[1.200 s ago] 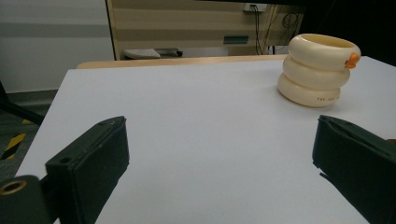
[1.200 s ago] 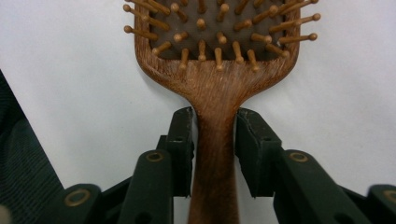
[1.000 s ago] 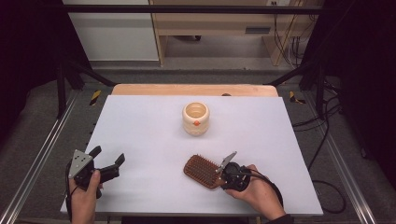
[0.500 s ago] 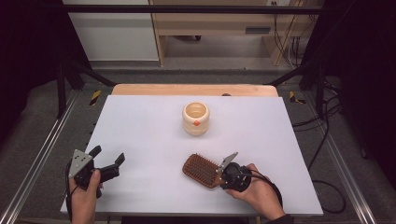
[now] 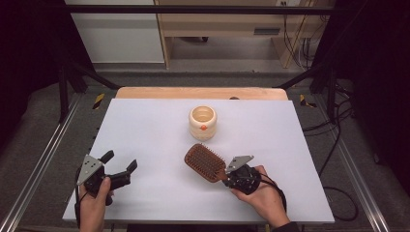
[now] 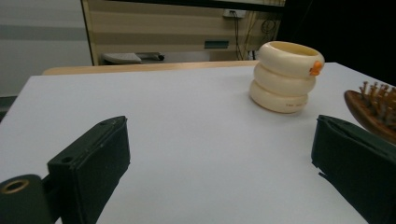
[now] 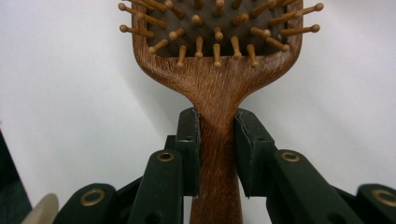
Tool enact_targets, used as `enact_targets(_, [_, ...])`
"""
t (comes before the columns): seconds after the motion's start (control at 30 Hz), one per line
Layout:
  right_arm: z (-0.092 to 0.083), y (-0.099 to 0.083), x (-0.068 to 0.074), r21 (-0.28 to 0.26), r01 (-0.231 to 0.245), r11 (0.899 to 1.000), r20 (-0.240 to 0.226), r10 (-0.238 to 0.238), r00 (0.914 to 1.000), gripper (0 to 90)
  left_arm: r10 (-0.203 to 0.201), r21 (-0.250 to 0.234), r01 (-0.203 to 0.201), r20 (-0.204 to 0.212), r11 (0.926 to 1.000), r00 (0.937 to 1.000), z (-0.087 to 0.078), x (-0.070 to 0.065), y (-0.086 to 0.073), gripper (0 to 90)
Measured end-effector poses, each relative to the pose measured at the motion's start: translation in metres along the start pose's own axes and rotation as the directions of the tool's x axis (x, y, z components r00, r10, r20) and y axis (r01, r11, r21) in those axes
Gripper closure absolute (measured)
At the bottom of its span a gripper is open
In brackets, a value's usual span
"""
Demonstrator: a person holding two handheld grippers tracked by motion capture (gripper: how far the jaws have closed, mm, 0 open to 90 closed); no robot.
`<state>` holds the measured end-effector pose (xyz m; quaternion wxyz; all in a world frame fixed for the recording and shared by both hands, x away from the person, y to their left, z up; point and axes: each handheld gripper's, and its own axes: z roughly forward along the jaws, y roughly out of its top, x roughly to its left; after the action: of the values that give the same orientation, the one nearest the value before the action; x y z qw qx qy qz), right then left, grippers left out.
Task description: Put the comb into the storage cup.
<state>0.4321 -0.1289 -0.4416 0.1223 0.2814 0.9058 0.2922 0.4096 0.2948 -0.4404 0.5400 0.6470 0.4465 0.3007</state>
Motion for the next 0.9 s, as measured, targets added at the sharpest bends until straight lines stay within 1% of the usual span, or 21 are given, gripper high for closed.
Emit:
enact_targets(0.03, [0.000, 0.000, 0.000, -0.016, -0.003, 1.000, 0.003, 0.003, 1.0000, 73.2, -0.002, -0.003, 0.002, 0.018, 1.0000, 0.9998, 0.001, -0.004, 0.001, 4.4])
enact_targets(0.07, [0.000, 0.000, 0.000, -0.016, -0.003, 1.000, 0.003, 0.003, 1.0000, 73.2, -0.002, -0.003, 0.002, 0.018, 1.0000, 0.9998, 0.001, -0.004, 0.001, 4.4])
enact_targets(0.2, [0.000, 0.003, -0.001, -0.076, -0.017, 0.997, 0.017, 0.019, 0.9997, 73.2, -0.006, -0.005, 0.006, 0.047, 1.0000, 0.9989, 0.004, -0.013, 0.001, 4.4])
enact_targets(0.23, [-0.002, 0.004, -0.001, -0.112, -0.036, 0.993, 0.014, 0.038, 0.9992, 73.2, -0.010, -0.004, 0.011, 0.066, 0.9999, 0.9978, 0.005, -0.018, 0.001, 4.4])
enact_targets(0.3, [-0.004, 0.004, -0.002, -0.143, -0.046, 0.989, 0.012, 0.048, 0.9988, 73.2, -0.020, -0.008, 0.021, 0.087, 0.9998, 0.9960, 0.005, -0.022, 0.001, 4.4])
enact_targets(0.33, [-0.004, 0.004, -0.002, -0.143, -0.046, 0.989, 0.012, 0.048, 0.9988, 73.2, -0.020, -0.008, 0.021, 0.087, 0.9998, 0.9960, 0.005, -0.022, 0.001, 4.4])
enact_targets(0.37, [-0.005, 0.004, -0.002, -0.156, -0.056, 0.986, 0.006, 0.057, 0.9983, 73.2, -0.023, -0.013, 0.025, 0.097, 0.9996, 0.9950, 0.006, -0.025, 0.001, 4.4])
enact_targets(0.4, [-0.006, 0.004, -0.003, -0.181, -0.065, 0.981, 0.001, 0.066, 0.9978, 73.2, -0.027, -0.016, 0.029, 0.117, 0.9995, 0.9928, 0.006, -0.029, 0.002, 4.4])
enact_targets(0.43, [-0.007, 0.004, -0.003, -0.190, -0.072, 0.979, -0.003, 0.072, 0.9974, 73.2, -0.027, -0.016, 0.029, 0.117, 0.9995, 0.9928, 0.006, -0.029, 0.002, 4.4])
enact_targets(0.47, [-0.007, 0.004, -0.003, -0.190, -0.072, 0.979, -0.003, 0.072, 0.9974, 73.2, -0.029, -0.020, 0.032, 0.127, 0.9993, 0.9915, 0.006, -0.032, 0.003, 4.4])
enact_targets(0.53, [-0.009, 0.005, -0.003, -0.215, -0.076, 0.974, -0.006, 0.076, 0.9971, 73.2, -0.047, -0.029, 0.052, 0.154, 0.9982, 0.9870, 0.007, -0.036, 0.006, 4.4])
enact_targets(0.57, [-0.011, 0.005, -0.004, -0.241, -0.082, 0.967, -0.014, 0.081, 0.9966, 73.2, -0.068, -0.033, 0.075, 0.182, 0.9966, 0.9809, 0.007, -0.041, 0.010, 4.4])
enact_targets(0.63, [-0.013, 0.005, -0.004, -0.264, -0.091, 0.960, -0.020, 0.089, 0.9959, 73.2, -0.096, -0.031, 0.105, 0.218, 0.9940, 0.9713, 0.009, -0.048, 0.015, 4.4])
enact_targets(0.67, [-0.014, 0.005, -0.004, -0.274, -0.092, 0.957, -0.018, 0.091, 0.9957, 73.2, -0.096, -0.031, 0.105, 0.218, 0.9940, 0.9713, 0.009, -0.048, 0.015, 4.4])
enact_targets(0.7, [-0.015, 0.006, -0.004, -0.284, -0.093, 0.954, -0.019, 0.091, 0.9957, 73.2, -0.111, -0.029, 0.121, 0.238, 0.9922, 0.9649, 0.010, -0.052, 0.017, 4.4])
enact_targets(0.73, [-0.016, 0.006, -0.003, -0.296, -0.093, 0.951, -0.017, 0.092, 0.9956, 73.2, -0.139, -0.025, 0.152, 0.281, 0.9880, 0.9495, 0.013, -0.060, 0.022, 4.4])
enact_targets(0.77, [-0.017, 0.006, -0.003, -0.307, -0.093, 0.947, -0.018, 0.092, 0.9956, 73.2, -0.139, -0.025, 0.152, 0.281, 0.9880, 0.9495, 0.013, -0.060, 0.022, 4.4])
enact_targets(0.8, [-0.018, 0.007, -0.004, -0.319, -0.094, 0.943, -0.019, 0.093, 0.9955, 73.2, -0.145, -0.020, 0.159, 0.300, 0.9871, 0.9428, 0.015, -0.064, 0.024, 4.4])
enact_targets(0.83, [-0.018, 0.007, -0.004, -0.319, -0.094, 0.943, -0.019, 0.093, 0.9955, 73.2, -0.148, -0.015, 0.161, 0.318, 0.9868, 0.9364, 0.018, -0.068, 0.026, 4.4])
enact_targets(0.87, [-0.020, 0.007, -0.003, -0.340, -0.097, 0.936, -0.019, 0.096, 0.9952, 73.2, -0.145, -0.014, 0.159, 0.330, 0.9872, 0.9327, 0.021, -0.073, 0.029, 4.4])
enact_targets(0.9, [-0.020, 0.007, -0.003, -0.340, -0.097, 0.936, -0.019, 0.096, 0.9952, 73.2, -0.141, -0.014, 0.155, 0.340, 0.9878, 0.9299, 0.023, -0.077, 0.032, 4.4])
